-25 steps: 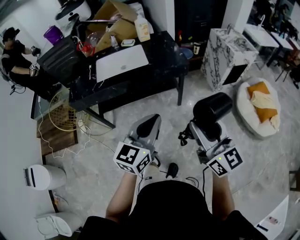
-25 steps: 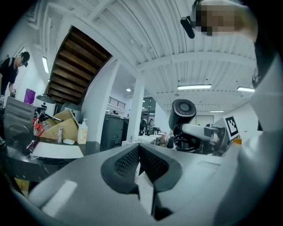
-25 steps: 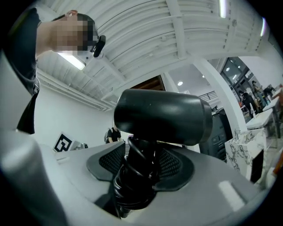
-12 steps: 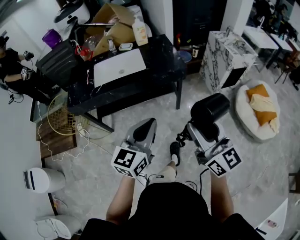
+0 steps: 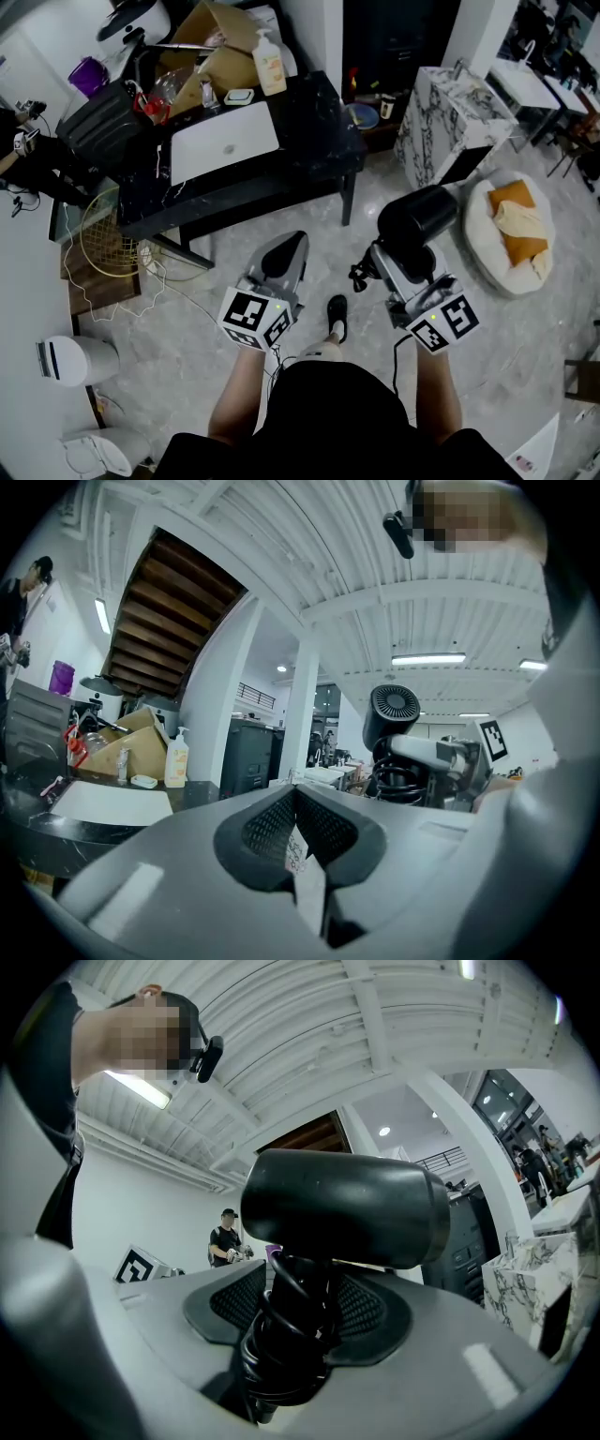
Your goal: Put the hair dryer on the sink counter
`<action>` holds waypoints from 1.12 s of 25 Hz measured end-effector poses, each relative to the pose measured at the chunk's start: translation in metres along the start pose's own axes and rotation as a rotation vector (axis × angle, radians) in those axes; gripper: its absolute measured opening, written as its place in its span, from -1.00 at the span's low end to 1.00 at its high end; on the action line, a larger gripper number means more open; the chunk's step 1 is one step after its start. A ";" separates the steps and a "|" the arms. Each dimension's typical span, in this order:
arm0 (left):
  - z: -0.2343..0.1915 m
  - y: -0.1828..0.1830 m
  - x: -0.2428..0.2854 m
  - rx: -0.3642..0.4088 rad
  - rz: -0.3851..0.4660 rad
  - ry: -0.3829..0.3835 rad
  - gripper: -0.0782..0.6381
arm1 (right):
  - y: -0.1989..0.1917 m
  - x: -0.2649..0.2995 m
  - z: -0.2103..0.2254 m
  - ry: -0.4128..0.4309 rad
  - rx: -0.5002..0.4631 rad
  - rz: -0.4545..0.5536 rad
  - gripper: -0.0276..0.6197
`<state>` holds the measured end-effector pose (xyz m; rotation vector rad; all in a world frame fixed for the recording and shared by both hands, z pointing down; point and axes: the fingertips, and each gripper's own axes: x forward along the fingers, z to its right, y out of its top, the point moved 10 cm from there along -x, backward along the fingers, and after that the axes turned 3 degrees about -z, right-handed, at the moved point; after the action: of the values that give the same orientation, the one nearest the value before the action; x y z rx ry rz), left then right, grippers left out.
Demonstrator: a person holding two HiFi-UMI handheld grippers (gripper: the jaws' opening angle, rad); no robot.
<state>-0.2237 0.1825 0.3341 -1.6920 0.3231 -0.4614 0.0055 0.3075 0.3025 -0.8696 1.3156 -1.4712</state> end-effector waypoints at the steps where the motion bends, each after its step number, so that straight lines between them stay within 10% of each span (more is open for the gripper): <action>1: -0.004 0.002 0.008 -0.002 0.000 0.004 -0.79 | 0.001 0.007 0.008 0.004 0.001 -0.002 -0.23; 28: -0.098 0.033 0.115 -0.011 0.006 0.090 -0.79 | 0.017 0.142 0.123 0.063 0.031 -0.070 -0.24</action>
<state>-0.1677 0.0386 0.3279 -1.6839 0.3964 -0.5332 0.0810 0.1351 0.2948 -0.8631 1.3165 -1.5806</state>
